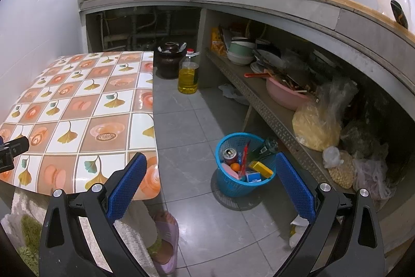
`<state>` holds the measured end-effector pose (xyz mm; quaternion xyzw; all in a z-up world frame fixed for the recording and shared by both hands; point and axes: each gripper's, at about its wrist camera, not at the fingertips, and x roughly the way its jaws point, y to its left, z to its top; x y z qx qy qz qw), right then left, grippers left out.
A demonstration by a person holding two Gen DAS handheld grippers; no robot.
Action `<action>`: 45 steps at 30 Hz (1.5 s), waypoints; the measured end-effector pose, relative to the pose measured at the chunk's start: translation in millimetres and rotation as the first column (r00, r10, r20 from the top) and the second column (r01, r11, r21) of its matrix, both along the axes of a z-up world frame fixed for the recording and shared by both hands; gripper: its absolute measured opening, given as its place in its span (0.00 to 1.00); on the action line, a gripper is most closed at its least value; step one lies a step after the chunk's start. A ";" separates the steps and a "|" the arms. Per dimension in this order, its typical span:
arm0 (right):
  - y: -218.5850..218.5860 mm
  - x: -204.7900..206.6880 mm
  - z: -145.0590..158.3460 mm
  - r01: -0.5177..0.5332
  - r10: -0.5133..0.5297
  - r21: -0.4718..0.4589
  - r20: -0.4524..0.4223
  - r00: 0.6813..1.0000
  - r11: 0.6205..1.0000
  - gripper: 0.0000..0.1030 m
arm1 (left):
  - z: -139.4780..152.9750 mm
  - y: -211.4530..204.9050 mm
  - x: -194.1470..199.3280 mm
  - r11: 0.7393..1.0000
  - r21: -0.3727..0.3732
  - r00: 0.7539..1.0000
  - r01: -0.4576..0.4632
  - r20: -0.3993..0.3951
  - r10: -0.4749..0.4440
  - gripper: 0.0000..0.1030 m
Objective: Collect trash
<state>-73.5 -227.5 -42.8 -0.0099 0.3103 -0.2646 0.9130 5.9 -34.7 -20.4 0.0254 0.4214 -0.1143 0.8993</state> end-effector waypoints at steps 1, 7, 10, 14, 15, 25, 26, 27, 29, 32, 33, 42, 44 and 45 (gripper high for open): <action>-0.4 -0.2 0.3 -0.002 0.002 0.001 0.001 1.000 1.000 0.92 | 0.3 0.1 -0.4 1.000 -0.001 1.000 0.000 0.001 0.000 0.95; 2.1 1.8 1.5 -0.034 0.034 -0.011 0.002 0.999 0.999 0.92 | 1.4 4.6 1.7 1.000 -0.003 1.000 -0.013 0.000 0.013 0.95; 3.5 4.0 1.1 -0.046 0.047 -0.012 0.002 0.999 0.999 0.92 | 2.3 8.2 2.1 1.000 -0.003 1.000 -0.028 0.002 0.028 0.95; 4.7 8.3 -0.3 -0.062 0.062 -0.009 0.000 0.998 0.998 0.92 | 3.6 16.8 2.8 0.998 -0.003 0.998 -0.061 0.007 0.061 0.95; 5.2 9.1 -0.4 -0.066 0.066 -0.008 0.001 0.998 0.998 0.92 | 3.6 20.3 3.4 0.997 -0.005 0.997 -0.073 0.005 0.073 0.95; 10.8 16.2 0.8 -0.101 0.102 -0.010 0.008 0.995 0.995 0.92 | 2.8 39.2 5.0 0.989 -0.015 0.989 -0.145 -0.010 0.145 0.95; 10.8 16.1 0.6 -0.103 0.103 -0.009 0.008 0.995 0.995 0.92 | 2.3 39.7 5.3 0.989 -0.015 0.989 -0.146 -0.012 0.145 0.95; 11.4 15.9 0.3 -0.103 0.103 -0.009 0.008 0.995 0.995 0.92 | 2.1 40.1 5.6 0.989 -0.015 0.989 -0.145 -0.013 0.145 0.95; 11.3 15.7 0.4 -0.103 0.103 -0.009 0.007 0.995 0.995 0.92 | 1.5 39.5 5.4 0.990 -0.014 0.990 -0.143 -0.014 0.142 0.95; 11.5 16.1 0.8 -0.101 0.101 -0.010 0.007 0.995 0.995 0.92 | 2.0 38.1 5.5 0.991 -0.012 0.991 -0.136 -0.013 0.136 0.95; 11.7 15.6 0.8 -0.101 0.102 -0.010 0.011 0.995 0.995 0.92 | 2.0 37.8 5.9 0.991 -0.011 0.991 -0.134 -0.012 0.134 0.95; 13.0 16.1 -0.7 -0.107 0.107 -0.006 0.014 0.994 0.994 0.92 | 2.3 36.2 5.5 0.991 -0.009 0.991 -0.133 -0.012 0.133 0.95; 13.5 16.1 -0.9 -0.105 0.105 -0.005 0.016 0.994 0.994 0.92 | 2.3 35.8 5.3 0.991 -0.009 0.991 -0.130 -0.013 0.130 0.95; 13.7 16.3 -0.8 -0.105 0.105 -0.005 0.017 0.994 0.994 0.92 | 2.1 35.0 5.4 0.992 -0.009 0.992 -0.128 -0.014 0.128 0.95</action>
